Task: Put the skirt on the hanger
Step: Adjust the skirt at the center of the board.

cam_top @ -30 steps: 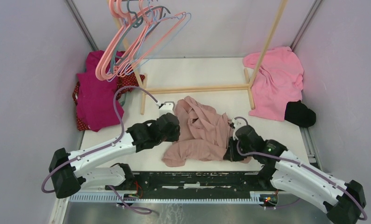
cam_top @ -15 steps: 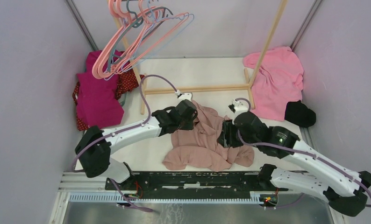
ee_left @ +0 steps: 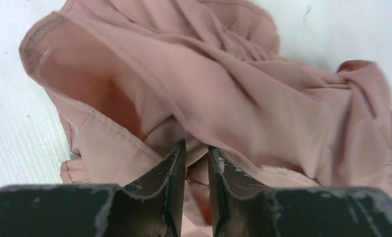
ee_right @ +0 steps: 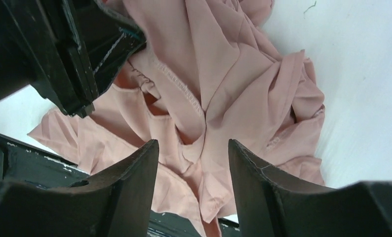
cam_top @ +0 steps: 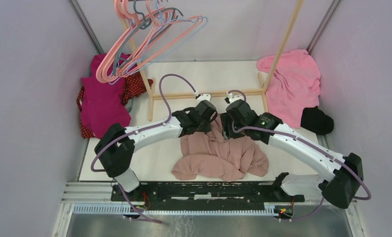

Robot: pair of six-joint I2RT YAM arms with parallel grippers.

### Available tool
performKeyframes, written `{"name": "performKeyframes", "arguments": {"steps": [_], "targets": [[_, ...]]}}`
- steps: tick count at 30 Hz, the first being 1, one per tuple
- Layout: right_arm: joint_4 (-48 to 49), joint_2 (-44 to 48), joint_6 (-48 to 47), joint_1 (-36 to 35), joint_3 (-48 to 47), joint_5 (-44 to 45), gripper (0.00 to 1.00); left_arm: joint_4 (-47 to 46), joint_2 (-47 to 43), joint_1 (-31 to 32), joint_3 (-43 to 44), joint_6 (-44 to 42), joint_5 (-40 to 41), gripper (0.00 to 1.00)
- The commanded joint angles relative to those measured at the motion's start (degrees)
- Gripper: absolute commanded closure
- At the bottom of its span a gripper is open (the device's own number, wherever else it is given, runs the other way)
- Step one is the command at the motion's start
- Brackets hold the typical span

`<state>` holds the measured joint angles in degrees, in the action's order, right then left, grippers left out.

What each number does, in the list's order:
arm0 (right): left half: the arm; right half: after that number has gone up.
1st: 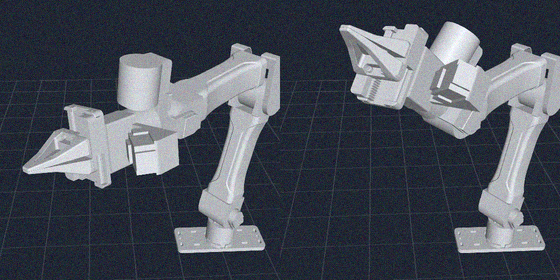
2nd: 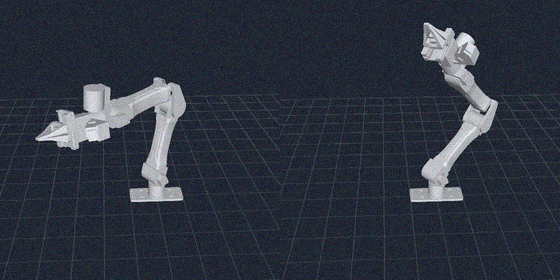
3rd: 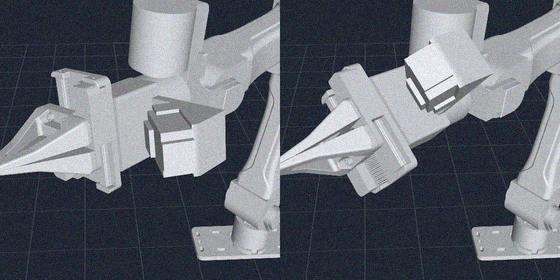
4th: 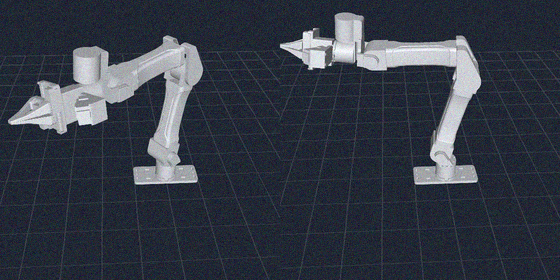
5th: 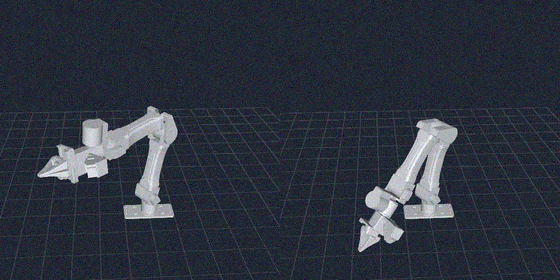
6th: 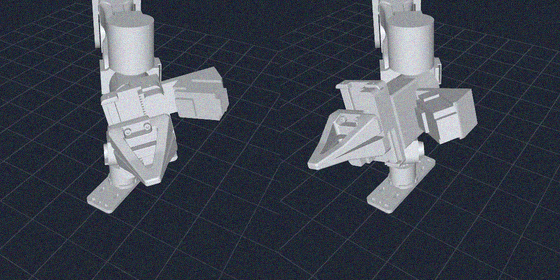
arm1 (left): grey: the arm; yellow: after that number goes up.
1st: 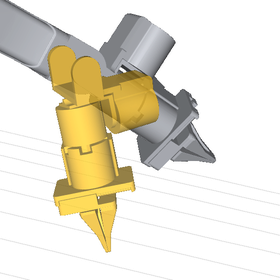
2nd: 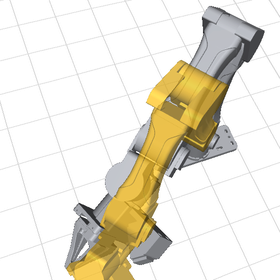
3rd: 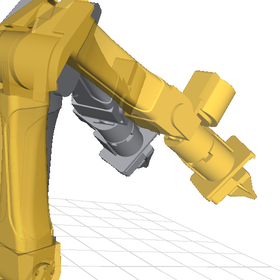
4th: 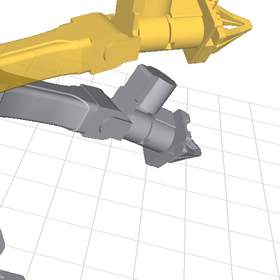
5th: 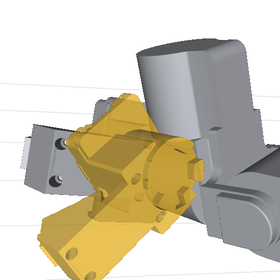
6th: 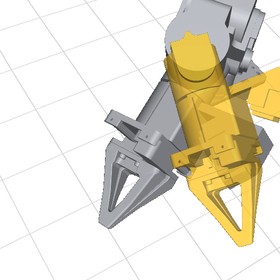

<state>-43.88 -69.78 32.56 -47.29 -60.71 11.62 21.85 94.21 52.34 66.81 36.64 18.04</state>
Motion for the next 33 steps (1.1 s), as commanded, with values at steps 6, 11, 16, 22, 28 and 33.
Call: {"name": "performKeyframes", "arguments": {"steps": [6, 11, 16, 22, 28, 33], "targets": [[8.9, -7.6, -5.4, 1.8, -0.6, -8.0, 0.37, -1.2, -7.3, -0.5, -11.6, 2.2, 2.9, 0.71], [10.7, -12.0, -6.8, 1.7, -0.4, -9.2, 0.35, -0.6, -14.5, -0.5, -15.7, 2.9, 3.0, 0.7], [11.0, -15.5, -8.3, 1.1, -0.7, -11.4, 0.34, 0.1, -17.7, -0.5, -18.1, 3.0, 6.6, 0.73], [10.0, -18.8, -9.1, 0.1, -0.9, -5.5, 0.54, -0.7, -17.8, -0.5, -18.6, 2.8, 7.7, 0.79], [6.7, -13.2, -8.8, 0.5, -2.6, -0.7, 0.99, 0.3, -18.3, -0.5, -18.0, 2.6, 8.0, 0.79], [0.9, -5.2, -10.1, 1.7, -9.9, 0.3, 0.99, 2.5, -21.3, -0.5, -17.7, 2.4, 9.1, 0.79]]}}
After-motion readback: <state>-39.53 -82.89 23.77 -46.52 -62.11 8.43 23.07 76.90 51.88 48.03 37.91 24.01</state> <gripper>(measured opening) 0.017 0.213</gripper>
